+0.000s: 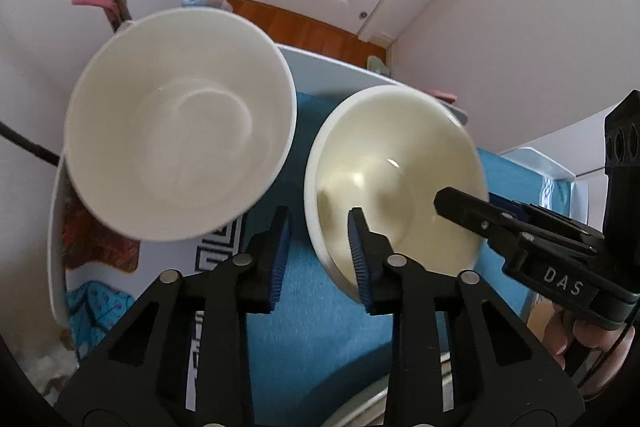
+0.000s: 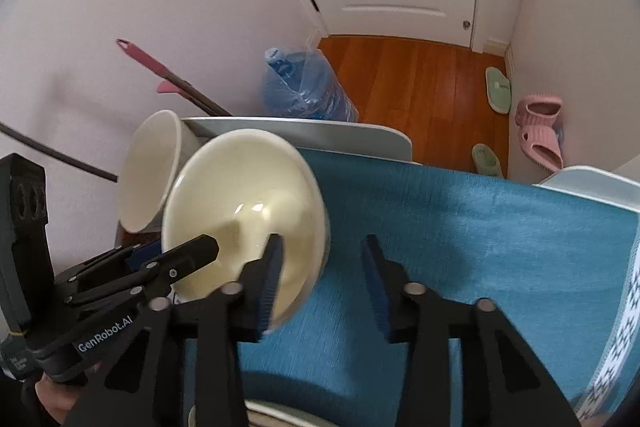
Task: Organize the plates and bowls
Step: 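Grasp the rim of the cream bowl with the right gripper, then carry the cream bowl over the taupe dish and lower it inside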
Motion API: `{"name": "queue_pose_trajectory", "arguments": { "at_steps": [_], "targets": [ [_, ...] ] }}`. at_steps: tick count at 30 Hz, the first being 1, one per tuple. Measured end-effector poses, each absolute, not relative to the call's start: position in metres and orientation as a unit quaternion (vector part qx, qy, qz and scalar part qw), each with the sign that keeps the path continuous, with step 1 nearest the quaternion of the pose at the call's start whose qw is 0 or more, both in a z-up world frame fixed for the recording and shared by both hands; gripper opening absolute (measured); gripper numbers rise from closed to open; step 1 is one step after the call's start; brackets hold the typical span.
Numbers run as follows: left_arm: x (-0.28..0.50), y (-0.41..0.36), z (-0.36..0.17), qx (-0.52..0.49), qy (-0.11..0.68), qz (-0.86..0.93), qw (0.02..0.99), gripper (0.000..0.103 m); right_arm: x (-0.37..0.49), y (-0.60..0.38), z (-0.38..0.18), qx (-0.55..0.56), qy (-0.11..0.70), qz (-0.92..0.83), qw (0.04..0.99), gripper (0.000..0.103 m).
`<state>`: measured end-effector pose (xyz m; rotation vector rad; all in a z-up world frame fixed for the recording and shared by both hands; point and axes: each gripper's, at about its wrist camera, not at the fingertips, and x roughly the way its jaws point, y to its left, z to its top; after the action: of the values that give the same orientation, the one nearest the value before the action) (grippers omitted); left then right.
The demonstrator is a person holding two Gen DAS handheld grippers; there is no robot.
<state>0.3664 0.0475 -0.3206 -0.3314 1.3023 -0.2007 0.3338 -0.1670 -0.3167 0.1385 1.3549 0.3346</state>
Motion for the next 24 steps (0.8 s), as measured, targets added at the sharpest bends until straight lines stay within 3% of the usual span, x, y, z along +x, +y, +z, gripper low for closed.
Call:
{"name": "queue_pose_trajectory", "arguments": {
  "at_steps": [5, 17, 24],
  "targets": [
    [0.368, 0.04, -0.321, -0.135, 0.599, -0.096, 0.783, 0.017, 0.336, -0.164, -0.319, 0.084, 0.621, 0.155, 0.764, 0.013],
    [0.36, 0.021, -0.291, -0.095, 0.576, -0.094, 0.806, 0.015, 0.326, -0.168, -0.304, 0.086, 0.603, 0.146, 0.78, 0.012],
    [0.335, -0.011, -0.244, -0.078, 0.556, -0.099, 0.822, 0.015, 0.301, -0.195, -0.254, 0.097, 0.561, 0.153, 0.808, 0.012]
  ]
}}
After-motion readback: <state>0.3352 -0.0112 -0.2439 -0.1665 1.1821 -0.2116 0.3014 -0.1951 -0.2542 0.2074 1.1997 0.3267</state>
